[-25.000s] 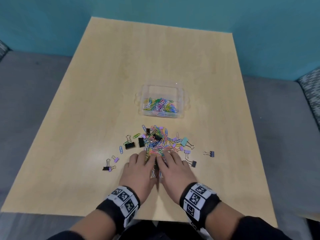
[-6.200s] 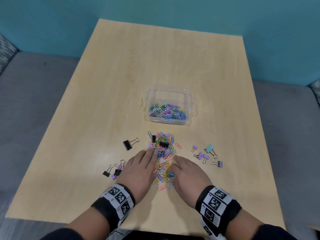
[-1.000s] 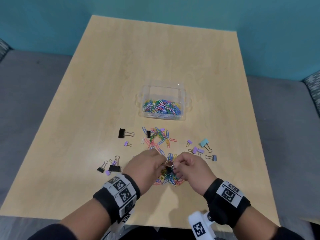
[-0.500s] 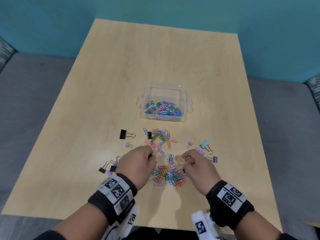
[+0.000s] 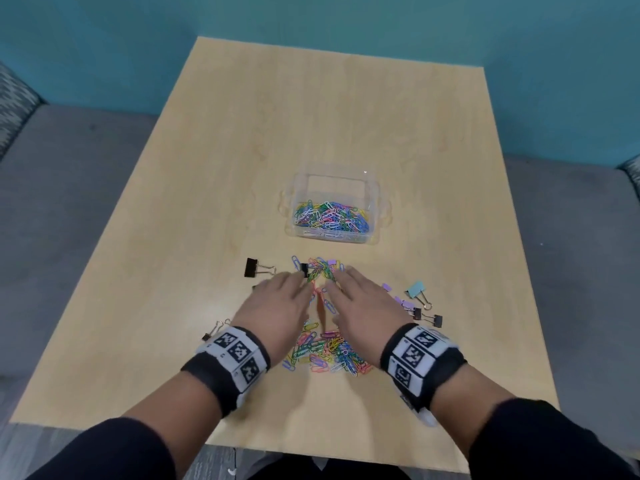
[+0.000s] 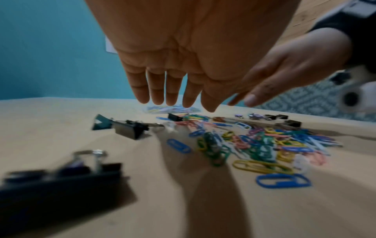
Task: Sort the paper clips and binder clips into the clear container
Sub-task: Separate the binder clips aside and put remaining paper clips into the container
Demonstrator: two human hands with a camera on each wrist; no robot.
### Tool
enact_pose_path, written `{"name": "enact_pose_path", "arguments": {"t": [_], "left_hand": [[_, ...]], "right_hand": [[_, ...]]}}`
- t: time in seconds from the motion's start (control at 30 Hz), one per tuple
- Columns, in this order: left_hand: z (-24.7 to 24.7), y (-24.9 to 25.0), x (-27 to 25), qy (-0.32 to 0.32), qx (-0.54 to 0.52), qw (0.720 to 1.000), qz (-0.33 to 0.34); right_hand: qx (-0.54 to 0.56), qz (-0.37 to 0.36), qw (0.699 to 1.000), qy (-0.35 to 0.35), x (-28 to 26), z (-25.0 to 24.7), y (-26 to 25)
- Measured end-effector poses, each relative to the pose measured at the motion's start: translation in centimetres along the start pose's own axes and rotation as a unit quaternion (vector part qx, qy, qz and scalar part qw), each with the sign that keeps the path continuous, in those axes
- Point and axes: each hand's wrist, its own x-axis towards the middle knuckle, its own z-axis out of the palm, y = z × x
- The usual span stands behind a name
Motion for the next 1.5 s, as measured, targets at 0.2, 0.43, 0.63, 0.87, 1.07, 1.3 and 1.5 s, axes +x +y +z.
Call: {"name": "enact_pose_path", "arguments": {"t": [0.2,0.43,0.63,0.87,1.07,1.3,1.5], "left_hand": [[2.7,1.2,-1.4,-0.099,-0.006,0.994,0.034],[3.0,1.1,-0.8,-0.066,-0.022,0.998,0.009],[1.8,-0.7,1.3,-0.042,-0.019,0.997,-0.056],[-0.6,-2.7,3.9,-0.052,0.002,0.994,-0.098],[0.0,-2.7,5.2,-0.052,0.003,0.995,-0.083],[-0.1,-2.1,5.3,-0.024,-0.009,0.997,-0.073],[-0.7,-2.3,5.1,-0.005,-0.122,0.983,-0.137]], "right_hand": [[-0.021,0.042,0.997,-0.060,-0.6,0.6,-2.5],[-0.002,0.044,0.999,0.015,1.2,-0.3,-1.6],[-0.013,0.051,0.996,-0.074,1.6,-0.4,-1.0],[-0.021,0.058,0.996,-0.060,0.5,-2.4,-2.5],[0.002,0.116,0.992,-0.038,1.9,-3.4,0.3],[-0.044,0.094,0.993,-0.062,1.6,-2.8,0.3],[-0.010,0.147,0.988,-0.041,2.4,-2.8,1.1]]}}
